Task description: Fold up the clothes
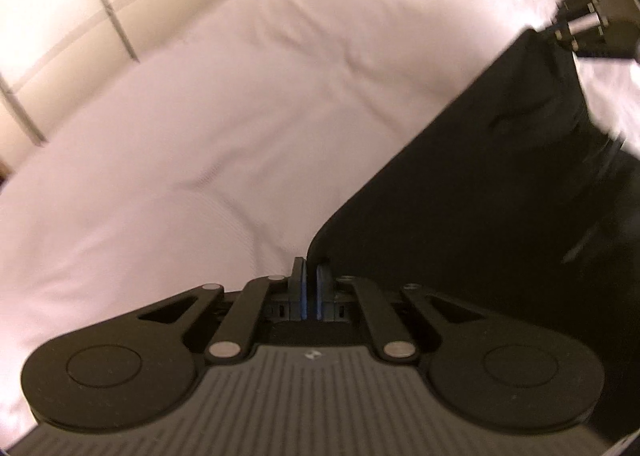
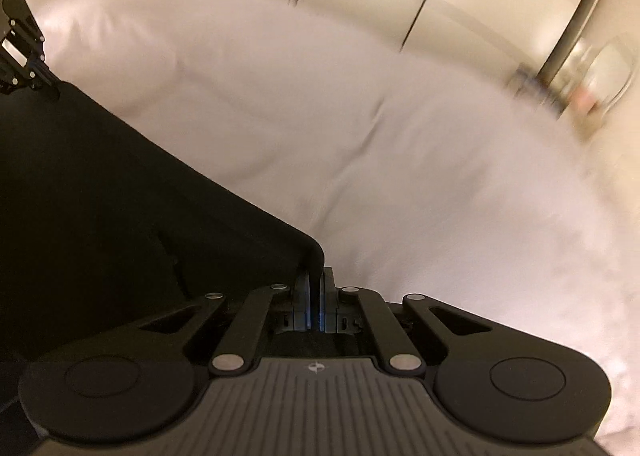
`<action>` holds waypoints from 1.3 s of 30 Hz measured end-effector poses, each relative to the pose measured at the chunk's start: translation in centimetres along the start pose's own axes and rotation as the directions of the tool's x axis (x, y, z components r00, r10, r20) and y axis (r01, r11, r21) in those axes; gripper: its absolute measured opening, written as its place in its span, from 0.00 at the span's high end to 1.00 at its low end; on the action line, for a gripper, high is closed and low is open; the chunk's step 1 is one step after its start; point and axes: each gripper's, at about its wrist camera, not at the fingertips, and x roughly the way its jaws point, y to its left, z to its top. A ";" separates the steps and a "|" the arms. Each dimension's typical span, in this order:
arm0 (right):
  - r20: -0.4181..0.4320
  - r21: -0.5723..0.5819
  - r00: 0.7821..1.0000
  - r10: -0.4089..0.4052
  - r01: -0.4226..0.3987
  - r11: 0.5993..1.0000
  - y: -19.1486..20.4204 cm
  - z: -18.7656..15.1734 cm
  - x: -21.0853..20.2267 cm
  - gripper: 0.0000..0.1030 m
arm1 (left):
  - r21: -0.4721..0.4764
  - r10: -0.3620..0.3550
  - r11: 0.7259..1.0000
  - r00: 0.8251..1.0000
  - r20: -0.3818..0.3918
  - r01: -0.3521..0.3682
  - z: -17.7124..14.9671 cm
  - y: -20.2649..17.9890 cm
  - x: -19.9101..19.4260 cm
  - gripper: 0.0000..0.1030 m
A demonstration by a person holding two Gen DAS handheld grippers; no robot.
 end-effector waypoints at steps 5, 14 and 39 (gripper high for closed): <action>0.113 -0.013 0.992 -0.052 0.054 0.998 2.5 -2.6 -10.7 0.99 | -0.110 0.041 0.993 0.999 0.007 -0.040 -3.5 -6.7 -10.6 0.98; -0.216 -0.018 0.976 0.041 -0.046 0.999 11.9 -17.0 -17.1 0.97 | -0.354 -0.070 0.934 0.942 -0.329 -0.054 -15.0 -20.0 -9.1 0.92; -0.085 0.992 0.985 0.151 0.069 0.105 0.4 -27.4 -17.6 0.86 | -0.965 -0.175 0.257 0.980 -0.097 -0.049 -24.4 -9.9 -10.5 0.95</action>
